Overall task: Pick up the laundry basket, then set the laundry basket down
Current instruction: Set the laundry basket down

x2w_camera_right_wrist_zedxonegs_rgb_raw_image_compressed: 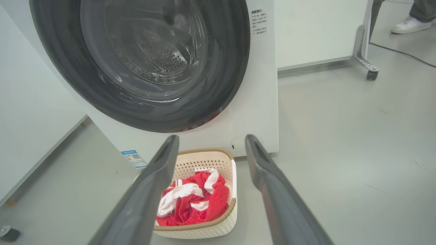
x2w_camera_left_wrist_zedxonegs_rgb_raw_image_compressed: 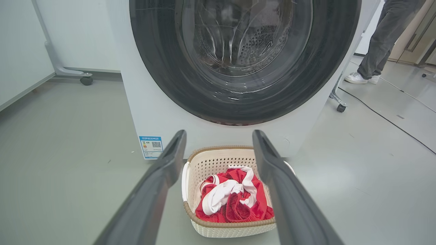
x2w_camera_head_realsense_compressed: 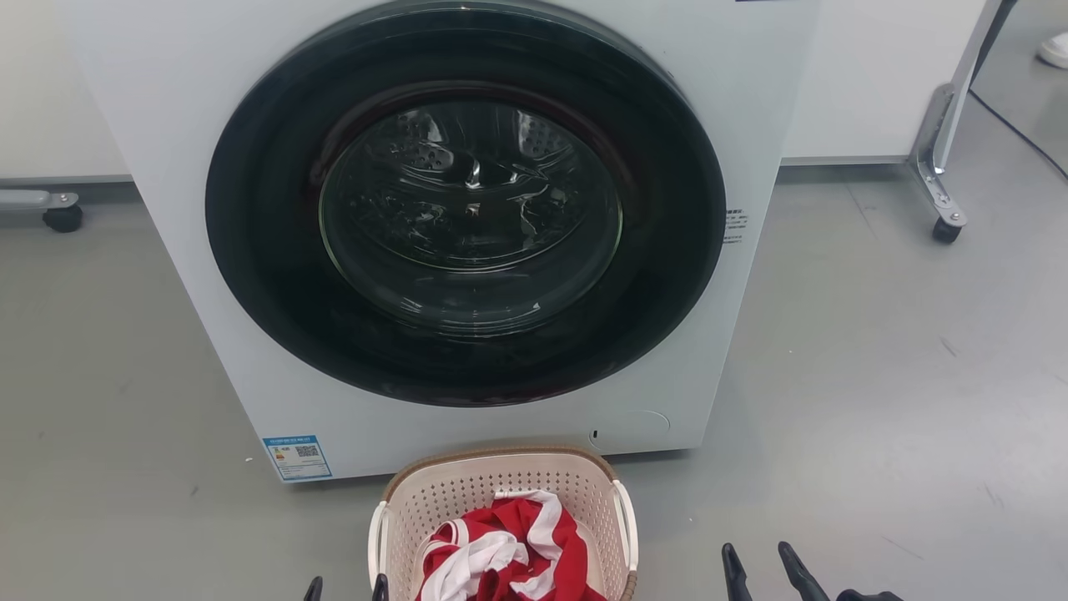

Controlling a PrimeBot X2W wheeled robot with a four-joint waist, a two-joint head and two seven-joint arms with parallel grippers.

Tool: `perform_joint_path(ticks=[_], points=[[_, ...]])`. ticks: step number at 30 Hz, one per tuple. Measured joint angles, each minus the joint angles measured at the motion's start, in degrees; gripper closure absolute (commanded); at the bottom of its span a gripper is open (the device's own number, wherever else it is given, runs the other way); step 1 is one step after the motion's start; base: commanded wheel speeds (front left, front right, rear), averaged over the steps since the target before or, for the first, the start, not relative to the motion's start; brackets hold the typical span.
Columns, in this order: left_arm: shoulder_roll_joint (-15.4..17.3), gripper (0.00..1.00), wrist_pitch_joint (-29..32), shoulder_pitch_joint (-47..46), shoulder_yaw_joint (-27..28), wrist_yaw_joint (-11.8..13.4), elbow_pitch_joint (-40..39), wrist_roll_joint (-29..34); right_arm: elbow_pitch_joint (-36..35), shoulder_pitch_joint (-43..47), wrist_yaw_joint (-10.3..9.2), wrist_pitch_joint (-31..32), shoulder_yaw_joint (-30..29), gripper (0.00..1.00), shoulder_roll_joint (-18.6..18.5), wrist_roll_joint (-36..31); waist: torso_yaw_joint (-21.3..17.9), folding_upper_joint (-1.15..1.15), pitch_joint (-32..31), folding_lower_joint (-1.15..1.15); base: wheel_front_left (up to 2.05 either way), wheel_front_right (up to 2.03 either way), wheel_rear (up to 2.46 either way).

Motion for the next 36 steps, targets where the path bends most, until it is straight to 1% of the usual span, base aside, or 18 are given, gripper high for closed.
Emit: perform_joint_path(ticks=[6,13,25,36], points=[[-0.31,0.00,0.00,0.43,1.45,0.00,-1.44,1.80,-2.76,2.35,0.00,-0.01,-3.08,0.00,1.20,-3.09,-0.20,0.00,0.22,0.00,0.00,0.00,0.00],[-0.66,0.00,0.00,0.93,2.05,0.00,-2.21,2.71,-4.70,3.67,0.00,0.00,-4.36,0.00,2.02,-5.89,-0.34,0.00,0.67,0.00,0.00,0.00,0.00],[-1.09,0.00,0.00,0.93,2.88,0.00,-2.90,3.53,-6.93,4.70,0.00,0.00,-5.78,0.00,2.87,-8.51,-0.48,0.00,1.13,0.00,0.00,0.00,0.00],[-1.41,0.00,0.00,0.93,3.48,0.00,-3.48,5.35,-7.94,4.86,0.00,0.00,-6.61,0.00,3.37,-9.50,-0.40,0.00,1.12,0.00,0.00,0.00,0.00]])
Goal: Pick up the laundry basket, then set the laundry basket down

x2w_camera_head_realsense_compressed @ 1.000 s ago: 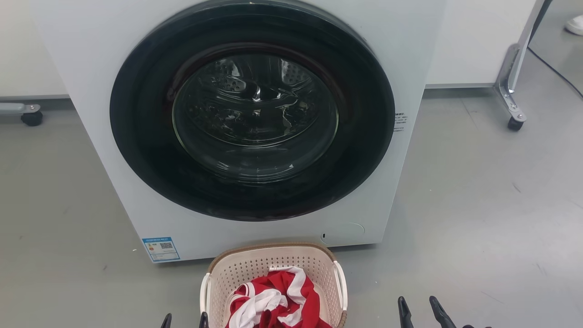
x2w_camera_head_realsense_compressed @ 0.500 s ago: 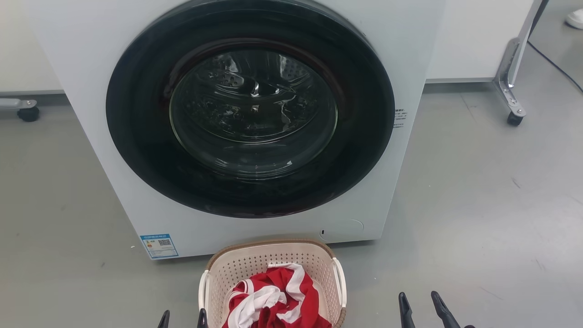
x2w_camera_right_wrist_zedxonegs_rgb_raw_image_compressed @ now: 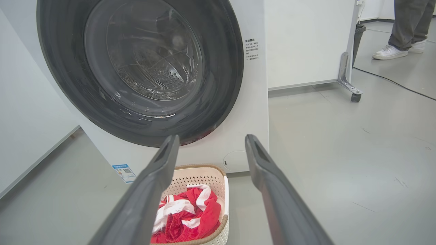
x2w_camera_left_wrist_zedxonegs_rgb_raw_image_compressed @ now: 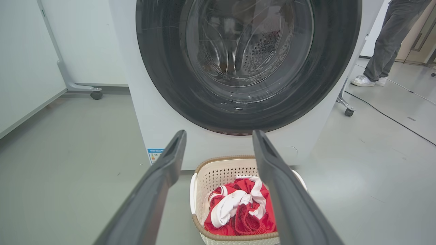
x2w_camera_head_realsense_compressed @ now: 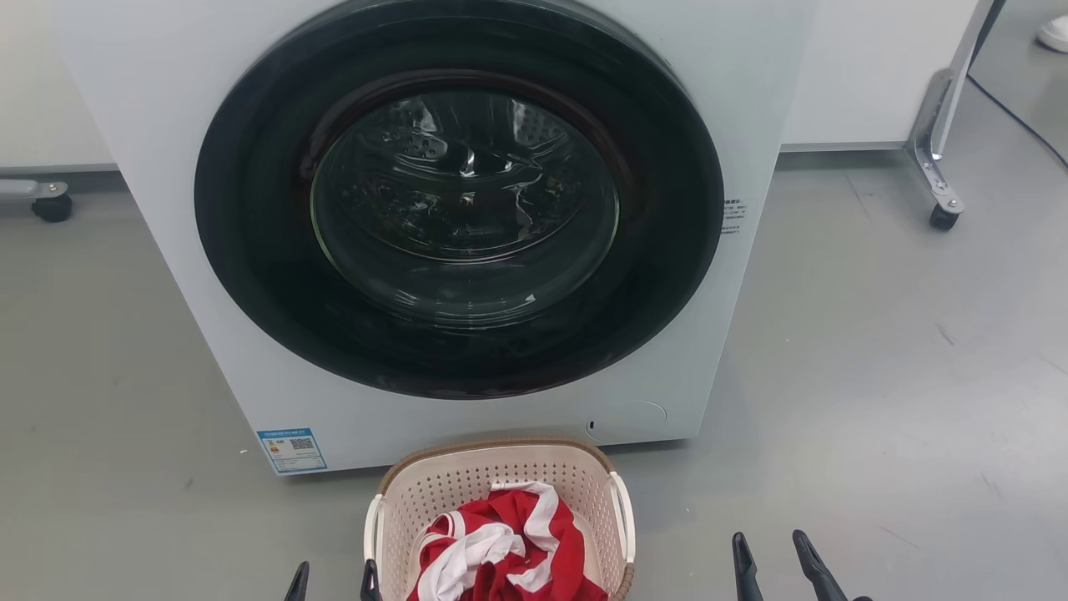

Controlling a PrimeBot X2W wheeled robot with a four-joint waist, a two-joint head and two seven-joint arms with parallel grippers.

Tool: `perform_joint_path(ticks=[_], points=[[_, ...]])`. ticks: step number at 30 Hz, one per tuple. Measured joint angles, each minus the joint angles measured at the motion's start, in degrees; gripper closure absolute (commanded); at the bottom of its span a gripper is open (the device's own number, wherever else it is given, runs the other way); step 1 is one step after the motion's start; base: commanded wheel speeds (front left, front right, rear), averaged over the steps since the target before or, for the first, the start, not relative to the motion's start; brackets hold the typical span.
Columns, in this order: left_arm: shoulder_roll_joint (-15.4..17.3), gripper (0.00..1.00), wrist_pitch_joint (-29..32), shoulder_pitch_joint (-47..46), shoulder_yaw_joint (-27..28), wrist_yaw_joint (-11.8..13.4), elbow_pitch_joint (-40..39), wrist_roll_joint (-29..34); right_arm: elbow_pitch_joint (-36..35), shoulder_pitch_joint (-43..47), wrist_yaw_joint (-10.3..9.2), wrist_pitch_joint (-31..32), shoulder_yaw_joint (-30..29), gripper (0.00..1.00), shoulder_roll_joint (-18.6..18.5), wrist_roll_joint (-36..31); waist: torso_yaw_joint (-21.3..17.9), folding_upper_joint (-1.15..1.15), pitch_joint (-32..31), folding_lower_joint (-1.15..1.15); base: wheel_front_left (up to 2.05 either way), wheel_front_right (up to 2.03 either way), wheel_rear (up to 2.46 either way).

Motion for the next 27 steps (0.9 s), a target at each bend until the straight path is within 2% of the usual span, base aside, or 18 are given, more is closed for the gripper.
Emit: perform_joint_path(ticks=[27], points=[[-0.30,0.00,0.00,-0.01,0.48,0.00,0.01,1.01,-0.85,0.87,0.00,-0.01,-1.01,0.00,0.60,-0.98,-0.12,0.00,0.25,0.00,0.00,0.00,0.00]])
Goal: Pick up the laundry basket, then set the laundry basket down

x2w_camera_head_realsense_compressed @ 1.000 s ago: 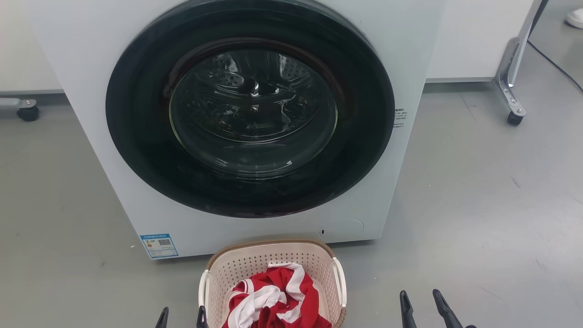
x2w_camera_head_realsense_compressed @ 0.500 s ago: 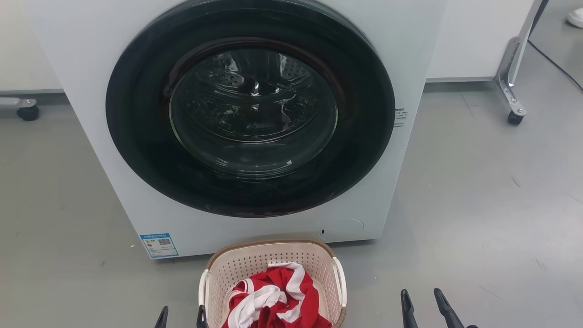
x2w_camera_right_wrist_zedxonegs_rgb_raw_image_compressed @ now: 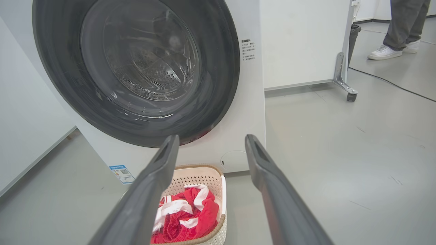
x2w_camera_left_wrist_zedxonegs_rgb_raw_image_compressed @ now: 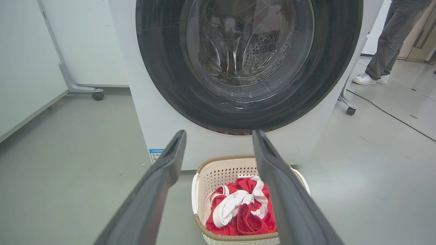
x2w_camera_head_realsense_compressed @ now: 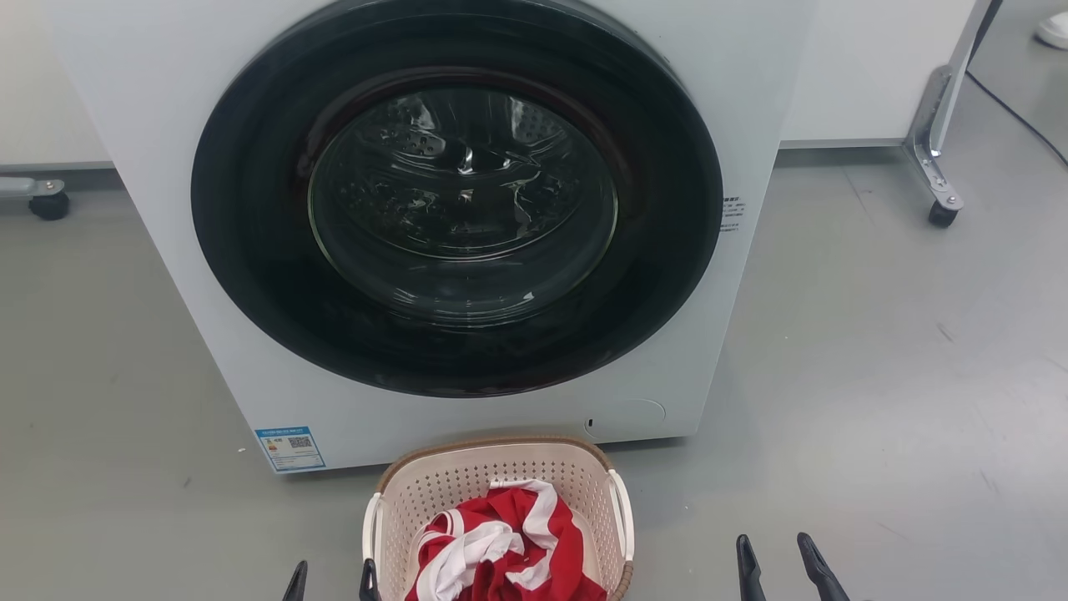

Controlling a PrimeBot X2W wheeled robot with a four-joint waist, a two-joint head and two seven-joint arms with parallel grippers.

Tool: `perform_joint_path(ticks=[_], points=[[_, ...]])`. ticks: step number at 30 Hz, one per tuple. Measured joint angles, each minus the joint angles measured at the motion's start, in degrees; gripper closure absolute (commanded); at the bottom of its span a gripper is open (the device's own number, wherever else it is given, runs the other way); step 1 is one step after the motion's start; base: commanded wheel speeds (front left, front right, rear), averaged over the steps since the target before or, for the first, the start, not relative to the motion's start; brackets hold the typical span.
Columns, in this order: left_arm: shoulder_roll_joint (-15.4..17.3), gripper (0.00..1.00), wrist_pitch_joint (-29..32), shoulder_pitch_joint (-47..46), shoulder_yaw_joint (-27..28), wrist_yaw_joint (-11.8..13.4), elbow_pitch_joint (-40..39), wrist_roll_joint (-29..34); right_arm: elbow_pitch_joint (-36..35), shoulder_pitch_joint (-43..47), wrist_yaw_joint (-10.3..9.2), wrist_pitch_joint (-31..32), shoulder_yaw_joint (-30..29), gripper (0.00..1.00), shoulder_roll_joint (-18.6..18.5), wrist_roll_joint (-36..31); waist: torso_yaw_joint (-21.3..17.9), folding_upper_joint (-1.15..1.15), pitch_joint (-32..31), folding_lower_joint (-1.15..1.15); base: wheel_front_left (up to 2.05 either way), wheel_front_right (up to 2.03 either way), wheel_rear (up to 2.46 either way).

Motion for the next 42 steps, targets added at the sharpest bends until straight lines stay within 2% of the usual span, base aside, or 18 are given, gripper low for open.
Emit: perform_joint_path(ticks=[1,7,13,42], points=[[0.00,1.00,0.00,0.00,0.01,0.00,0.01,0.00,0.00,0.09,0.00,0.00,-0.01,1.00,0.03,0.00,-0.01,0.00,0.02,0.00,0.00,0.00,0.00],[-0.02,1.00,0.10,0.90,-0.18,-0.08,3.05,-0.14,3.25,1.44,0.01,0.18,0.16,1.00,0.04,0.10,-0.02,0.00,0.03,0.00,0.00,0.00,0.00],[-0.04,1.00,0.82,1.05,0.46,-0.66,3.33,-2.42,3.45,1.50,0.55,0.86,-1.27,1.00,0.05,2.61,0.15,0.00,0.05,0.00,0.00,0.00,0.00],[-0.26,1.00,7.72,-2.05,5.80,-4.77,4.31,-27.17,4.82,-1.18,4.80,7.73,-9.29,1.00,0.38,26.06,1.07,0.00,0.04,0.00,0.00,0.00,0.00]])
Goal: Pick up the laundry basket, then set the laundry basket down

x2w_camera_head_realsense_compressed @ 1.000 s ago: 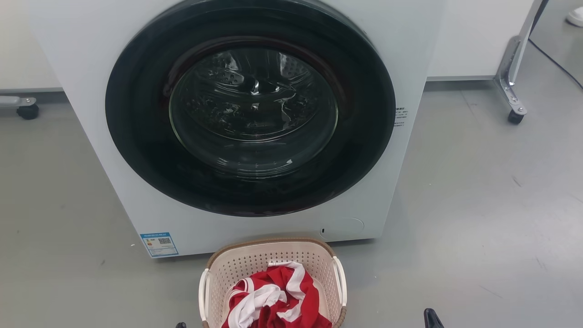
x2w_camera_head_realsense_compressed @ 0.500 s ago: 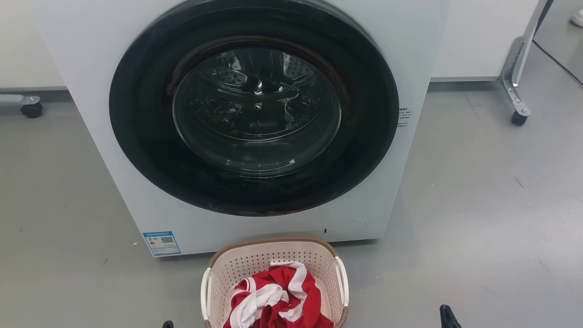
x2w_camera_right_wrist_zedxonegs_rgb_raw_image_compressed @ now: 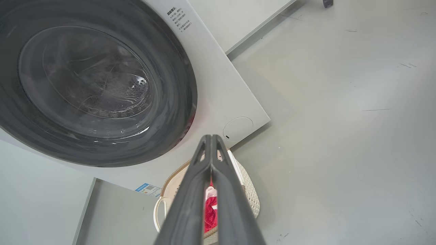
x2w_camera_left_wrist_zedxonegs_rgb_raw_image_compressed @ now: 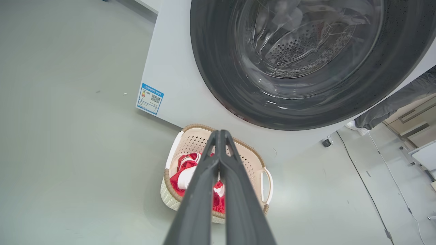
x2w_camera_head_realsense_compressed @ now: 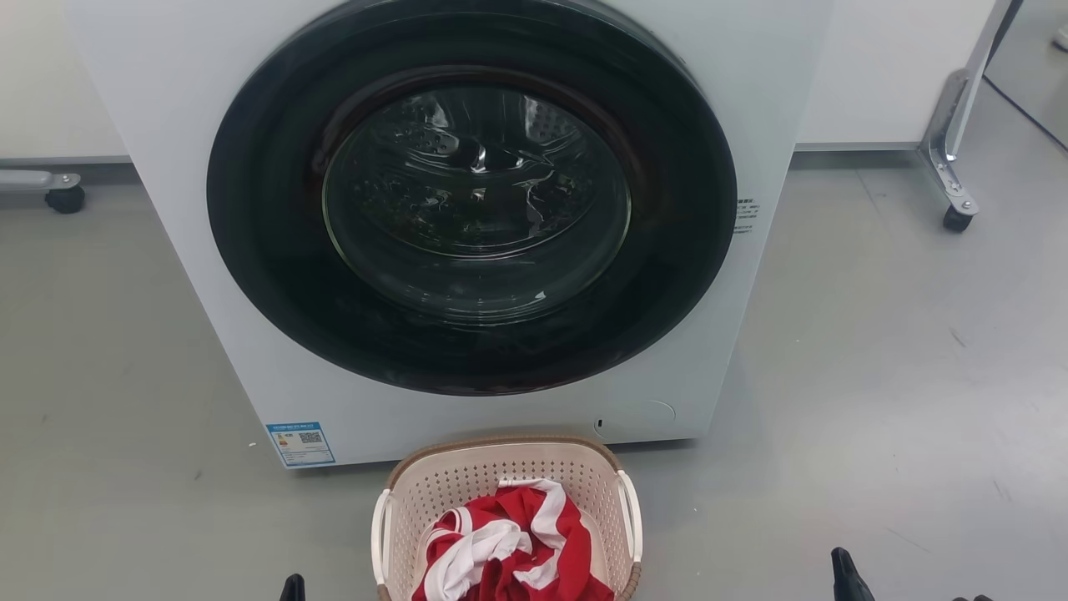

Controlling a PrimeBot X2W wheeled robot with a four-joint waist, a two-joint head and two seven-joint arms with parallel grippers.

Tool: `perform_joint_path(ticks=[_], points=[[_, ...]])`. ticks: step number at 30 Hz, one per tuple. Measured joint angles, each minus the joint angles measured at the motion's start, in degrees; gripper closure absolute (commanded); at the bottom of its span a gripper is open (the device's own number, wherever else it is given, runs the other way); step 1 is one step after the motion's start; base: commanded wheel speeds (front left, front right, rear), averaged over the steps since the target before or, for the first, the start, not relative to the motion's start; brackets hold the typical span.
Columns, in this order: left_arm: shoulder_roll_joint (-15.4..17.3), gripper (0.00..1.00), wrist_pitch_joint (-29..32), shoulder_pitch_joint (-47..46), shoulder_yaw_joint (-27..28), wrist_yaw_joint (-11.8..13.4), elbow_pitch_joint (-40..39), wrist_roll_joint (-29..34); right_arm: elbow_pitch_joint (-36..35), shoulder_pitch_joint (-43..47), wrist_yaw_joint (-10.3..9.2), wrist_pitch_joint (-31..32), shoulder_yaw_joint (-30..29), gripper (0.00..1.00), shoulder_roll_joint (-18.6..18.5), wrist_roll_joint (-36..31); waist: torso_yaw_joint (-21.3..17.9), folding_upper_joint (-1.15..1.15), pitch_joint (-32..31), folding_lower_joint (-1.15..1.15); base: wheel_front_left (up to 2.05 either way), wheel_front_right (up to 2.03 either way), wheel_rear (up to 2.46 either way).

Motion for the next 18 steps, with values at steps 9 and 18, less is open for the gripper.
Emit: perform_joint_path(ticks=[9,18], points=[[-0.04,1.00,2.00,-1.10,1.62,-1.45,0.33,-7.23,0.59,-0.54,1.36,1.98,-2.48,1.00,0.10,6.87,0.27,0.00,0.00,0.00,0.00,0.00,0.00],[-0.07,1.00,3.70,-2.33,3.24,-2.89,0.69,-14.43,1.15,-1.41,2.58,3.77,-4.90,1.00,0.21,13.62,0.55,0.00,0.00,0.00,0.00,0.00,0.00]])
